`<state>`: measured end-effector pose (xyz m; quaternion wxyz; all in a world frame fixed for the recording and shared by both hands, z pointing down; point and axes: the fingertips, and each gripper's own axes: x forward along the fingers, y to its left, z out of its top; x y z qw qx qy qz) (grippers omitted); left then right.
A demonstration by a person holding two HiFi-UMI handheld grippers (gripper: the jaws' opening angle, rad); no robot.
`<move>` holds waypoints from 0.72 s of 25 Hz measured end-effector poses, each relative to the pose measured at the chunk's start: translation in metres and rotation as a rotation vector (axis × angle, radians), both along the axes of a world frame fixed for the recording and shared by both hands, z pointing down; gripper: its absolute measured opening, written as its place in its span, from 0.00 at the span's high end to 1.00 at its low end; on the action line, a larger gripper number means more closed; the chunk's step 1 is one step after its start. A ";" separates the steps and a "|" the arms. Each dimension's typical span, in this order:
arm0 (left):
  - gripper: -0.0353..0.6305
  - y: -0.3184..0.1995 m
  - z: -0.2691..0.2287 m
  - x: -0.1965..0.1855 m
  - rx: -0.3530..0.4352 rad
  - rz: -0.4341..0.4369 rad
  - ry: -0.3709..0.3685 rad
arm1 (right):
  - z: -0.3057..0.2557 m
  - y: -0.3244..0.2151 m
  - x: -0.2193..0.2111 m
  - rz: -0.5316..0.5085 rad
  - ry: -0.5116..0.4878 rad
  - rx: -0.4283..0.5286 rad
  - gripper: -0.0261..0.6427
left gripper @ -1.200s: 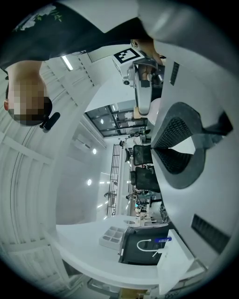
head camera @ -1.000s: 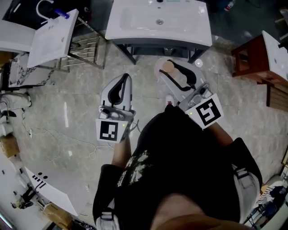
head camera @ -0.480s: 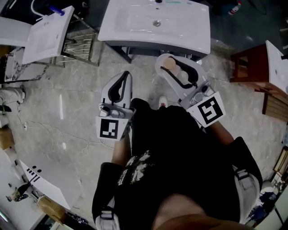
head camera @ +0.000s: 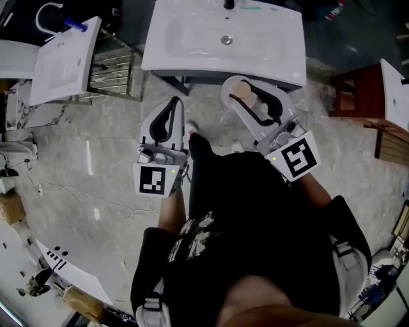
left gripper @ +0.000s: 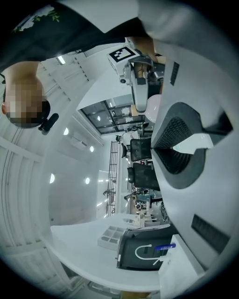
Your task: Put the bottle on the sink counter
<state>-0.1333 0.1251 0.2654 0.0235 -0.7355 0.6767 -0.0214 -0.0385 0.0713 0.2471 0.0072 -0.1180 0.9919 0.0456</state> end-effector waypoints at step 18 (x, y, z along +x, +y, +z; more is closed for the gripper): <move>0.92 -0.038 -0.019 -0.190 0.029 0.076 -0.002 | -0.020 -0.037 -0.188 0.083 -0.008 0.011 0.78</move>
